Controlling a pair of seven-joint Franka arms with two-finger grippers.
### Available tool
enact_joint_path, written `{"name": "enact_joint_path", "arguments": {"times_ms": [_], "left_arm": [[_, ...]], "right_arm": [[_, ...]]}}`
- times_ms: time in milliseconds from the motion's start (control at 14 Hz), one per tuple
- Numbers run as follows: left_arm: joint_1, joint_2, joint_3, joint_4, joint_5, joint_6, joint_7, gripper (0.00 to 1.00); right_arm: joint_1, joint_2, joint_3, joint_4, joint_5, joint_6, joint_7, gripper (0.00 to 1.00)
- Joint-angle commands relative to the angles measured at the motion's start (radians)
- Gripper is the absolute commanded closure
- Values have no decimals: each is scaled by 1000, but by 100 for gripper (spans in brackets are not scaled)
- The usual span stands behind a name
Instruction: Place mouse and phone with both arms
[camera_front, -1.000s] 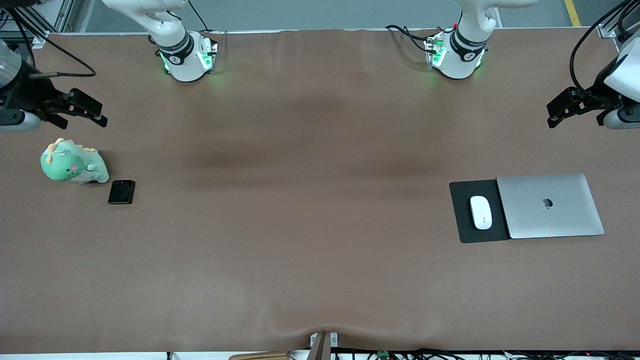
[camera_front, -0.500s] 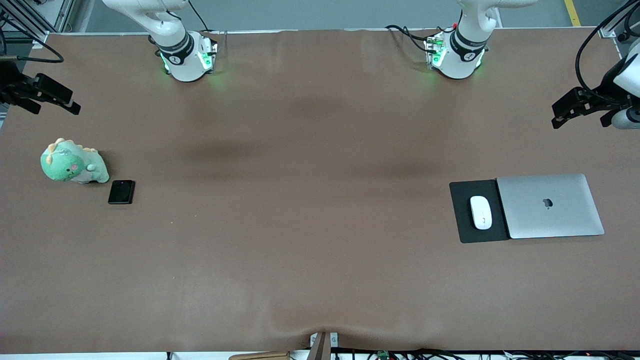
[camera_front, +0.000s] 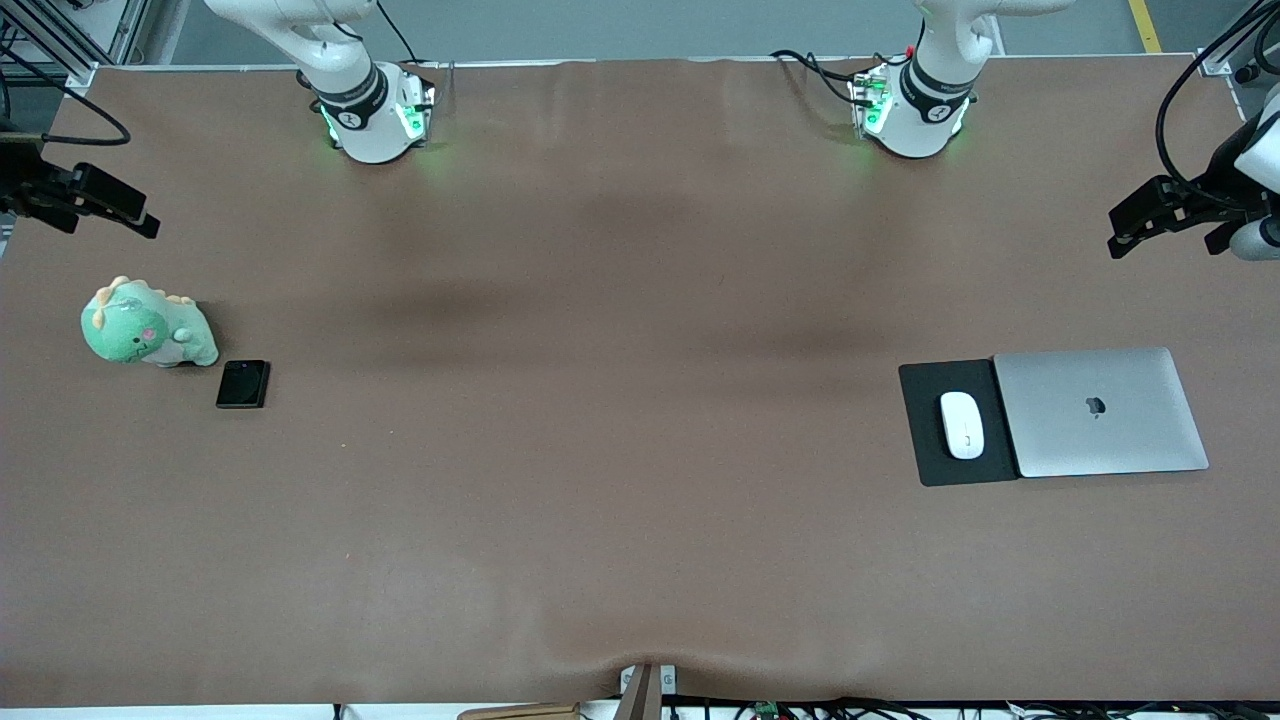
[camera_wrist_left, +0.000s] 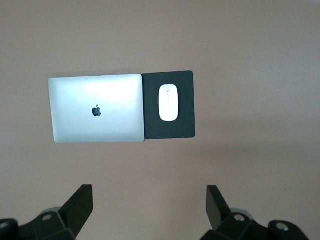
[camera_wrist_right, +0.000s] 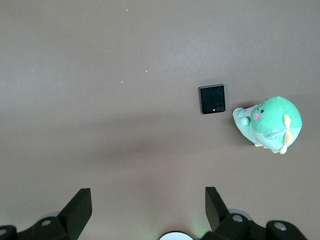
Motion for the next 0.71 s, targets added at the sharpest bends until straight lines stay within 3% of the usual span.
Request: {"name": "enact_joint_path", "arguments": {"times_ms": [0,643], "left_arm": [[18,4,3,12,-25,-12,11,0],[24,6,1,12,-25,-12,14,0]], "right_arm": [[-7,47,9,69,-15,-23,-29,0],[6,50,10,82,-3,-68,-29,0]]}}
